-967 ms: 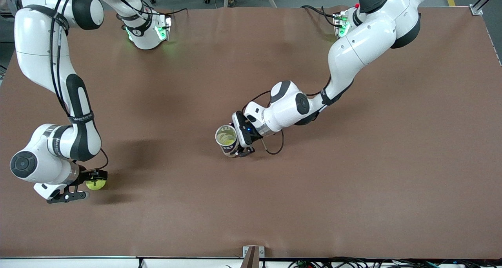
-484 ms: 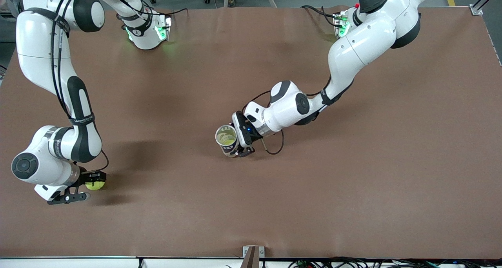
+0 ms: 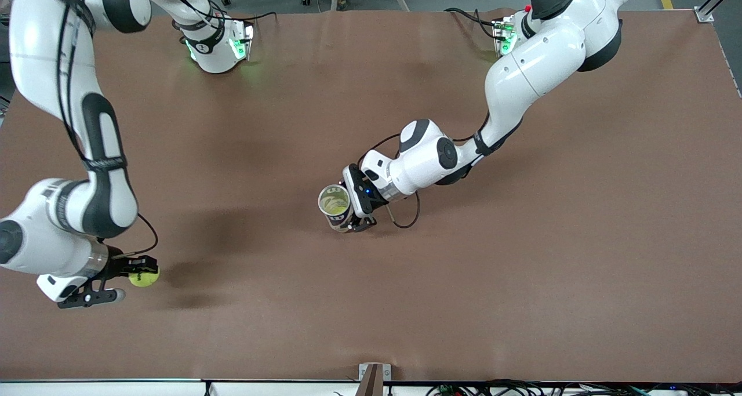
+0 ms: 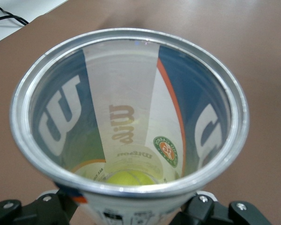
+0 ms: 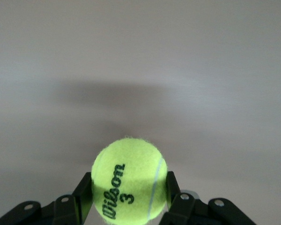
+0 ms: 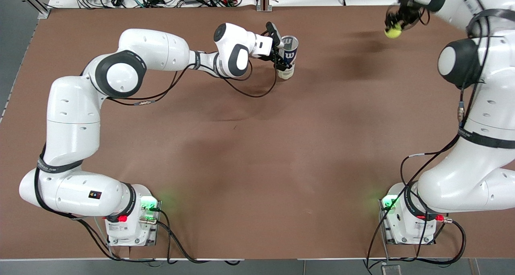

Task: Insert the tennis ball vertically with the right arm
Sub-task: 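Carry the second ball over the tube opening with the right gripper, then release the second ball into the tube with the right gripper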

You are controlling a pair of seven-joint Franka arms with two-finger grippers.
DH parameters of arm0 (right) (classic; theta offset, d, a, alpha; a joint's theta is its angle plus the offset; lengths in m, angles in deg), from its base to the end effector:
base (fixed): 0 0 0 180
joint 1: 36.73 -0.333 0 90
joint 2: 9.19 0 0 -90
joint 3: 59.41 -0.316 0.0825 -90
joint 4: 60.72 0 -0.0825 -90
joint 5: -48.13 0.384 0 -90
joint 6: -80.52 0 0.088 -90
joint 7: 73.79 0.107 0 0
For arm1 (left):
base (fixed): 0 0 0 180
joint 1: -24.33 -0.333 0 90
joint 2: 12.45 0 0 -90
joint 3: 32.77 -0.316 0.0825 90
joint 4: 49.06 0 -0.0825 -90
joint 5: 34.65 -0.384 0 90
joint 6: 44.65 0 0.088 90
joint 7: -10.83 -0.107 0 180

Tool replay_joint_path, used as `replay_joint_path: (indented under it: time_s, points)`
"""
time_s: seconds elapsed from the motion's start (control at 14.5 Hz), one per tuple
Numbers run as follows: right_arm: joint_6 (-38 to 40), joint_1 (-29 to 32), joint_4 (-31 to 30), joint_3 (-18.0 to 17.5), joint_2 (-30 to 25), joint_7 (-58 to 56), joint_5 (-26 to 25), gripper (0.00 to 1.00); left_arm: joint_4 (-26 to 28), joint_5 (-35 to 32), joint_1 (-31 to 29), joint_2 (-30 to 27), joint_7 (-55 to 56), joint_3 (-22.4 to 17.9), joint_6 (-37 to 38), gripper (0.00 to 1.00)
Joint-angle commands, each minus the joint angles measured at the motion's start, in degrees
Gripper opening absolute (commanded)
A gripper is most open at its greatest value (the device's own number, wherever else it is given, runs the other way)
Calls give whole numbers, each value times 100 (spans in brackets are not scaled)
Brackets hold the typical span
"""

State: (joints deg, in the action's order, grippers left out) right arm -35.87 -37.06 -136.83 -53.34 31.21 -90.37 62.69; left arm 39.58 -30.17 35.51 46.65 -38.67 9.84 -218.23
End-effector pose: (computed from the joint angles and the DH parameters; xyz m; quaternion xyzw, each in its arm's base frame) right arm 0.7356 -0.0420 0.3181 -0.9956 -0.0505 -0.0166 0.0777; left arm 0.5502 -0.5037 0.2134 0.7463 -0.5268 0.3008 0.2738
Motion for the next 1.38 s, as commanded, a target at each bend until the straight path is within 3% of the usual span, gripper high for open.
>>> replay_joint_path:
  time_s: [0.0, 0.14, 0.41, 0.76, 1.31]
  points:
    - [1105, -160, -281, -141, -786, 381, 1019, 44, 39, 97, -81, 22, -121, 125, -70, 87]
    - [1697, -379, -290, -150, -980, 830, 1704, 44, 39, 97, -81, 22, -121, 125, -70, 87]
    - [1594, -1458, -317, -132, -1078, 2156, 2532, 41, 31, 97, -81, 14, -104, 133, -70, 87]
    - [812, -2208, -352, -132, -990, 3186, 2587, 40, 39, 97, -133, 22, -121, 177, -70, 87]
    - [776, -2586, -519, -141, -972, 3468, 2613, 40, 48, 97, -142, 22, -121, 177, -70, 87]
